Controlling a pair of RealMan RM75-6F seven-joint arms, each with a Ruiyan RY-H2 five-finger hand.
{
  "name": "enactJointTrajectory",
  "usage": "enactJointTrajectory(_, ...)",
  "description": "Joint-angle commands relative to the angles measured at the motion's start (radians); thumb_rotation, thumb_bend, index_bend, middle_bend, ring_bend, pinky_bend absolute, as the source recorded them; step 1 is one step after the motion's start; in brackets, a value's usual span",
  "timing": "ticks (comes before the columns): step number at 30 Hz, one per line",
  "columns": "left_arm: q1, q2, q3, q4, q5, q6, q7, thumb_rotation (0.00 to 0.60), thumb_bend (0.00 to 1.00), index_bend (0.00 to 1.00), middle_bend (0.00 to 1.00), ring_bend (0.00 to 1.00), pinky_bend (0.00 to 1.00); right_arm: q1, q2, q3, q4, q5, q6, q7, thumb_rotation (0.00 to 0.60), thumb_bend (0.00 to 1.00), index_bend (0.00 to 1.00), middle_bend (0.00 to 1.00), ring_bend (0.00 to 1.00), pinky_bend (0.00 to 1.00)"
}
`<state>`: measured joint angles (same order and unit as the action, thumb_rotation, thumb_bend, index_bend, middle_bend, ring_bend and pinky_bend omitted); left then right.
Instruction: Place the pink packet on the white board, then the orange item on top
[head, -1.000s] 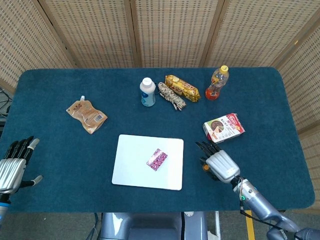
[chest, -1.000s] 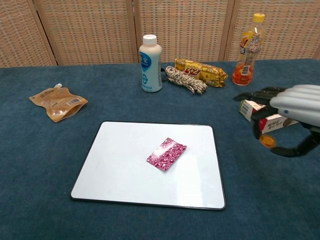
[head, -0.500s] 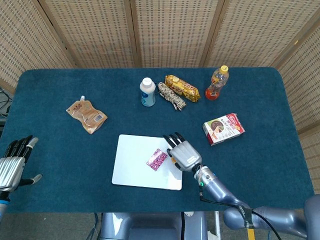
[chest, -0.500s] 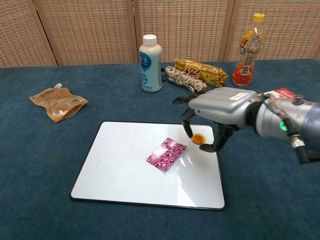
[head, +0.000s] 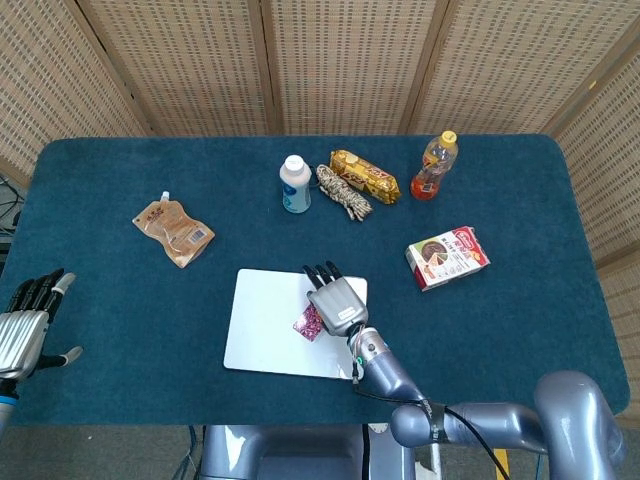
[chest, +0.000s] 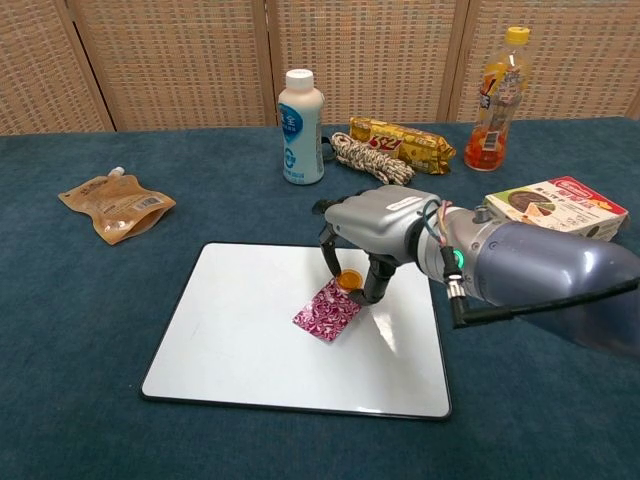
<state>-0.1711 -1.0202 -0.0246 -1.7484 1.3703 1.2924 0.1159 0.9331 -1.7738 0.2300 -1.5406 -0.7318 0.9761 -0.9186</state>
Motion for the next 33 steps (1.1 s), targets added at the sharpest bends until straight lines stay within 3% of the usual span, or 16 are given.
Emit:
enactJointTrajectory(1,0.000,0.001,0.000,0.000,0.001,0.000,-0.003,0.600,0.00,0.00,0.00,0.00,0.00,0.017,-0.026,0.013,0.017,0.037,0.024,-0.008,0.600,0.40,0.59,0.00,0.00,0.04)
enactJointTrajectory(15,-0.001,0.007,0.000,0.003,0.002,-0.001,-0.020,0.600,0.00,0.00,0.00,0.00,0.00,0.063,-0.103,-0.001,0.058,0.084,0.067,-0.036,0.600,0.38,0.58,0.00,0.00,0.04)
enactJointTrajectory(19,-0.001,0.008,0.001,0.004,0.003,0.000,-0.025,0.600,0.00,0.00,0.00,0.00,0.00,0.068,-0.113,-0.001,0.061,0.093,0.073,-0.036,0.600,0.28,0.37,0.00,0.00,0.04)
enactJointTrajectory(22,0.000,0.009,0.001,0.004,0.005,0.001,-0.028,0.600,0.00,0.00,0.00,0.00,0.00,0.069,-0.114,-0.002,0.057,0.104,0.079,-0.039,0.600,0.26,0.24,0.00,0.00,0.04)
enactJointTrajectory(33,0.002,0.012,0.002,0.005,0.008,0.006,-0.035,0.600,0.00,0.00,0.00,0.00,0.00,0.071,-0.077,0.006,-0.009,0.101,0.125,-0.052,0.600,0.26,0.22,0.00,0.00,0.04)
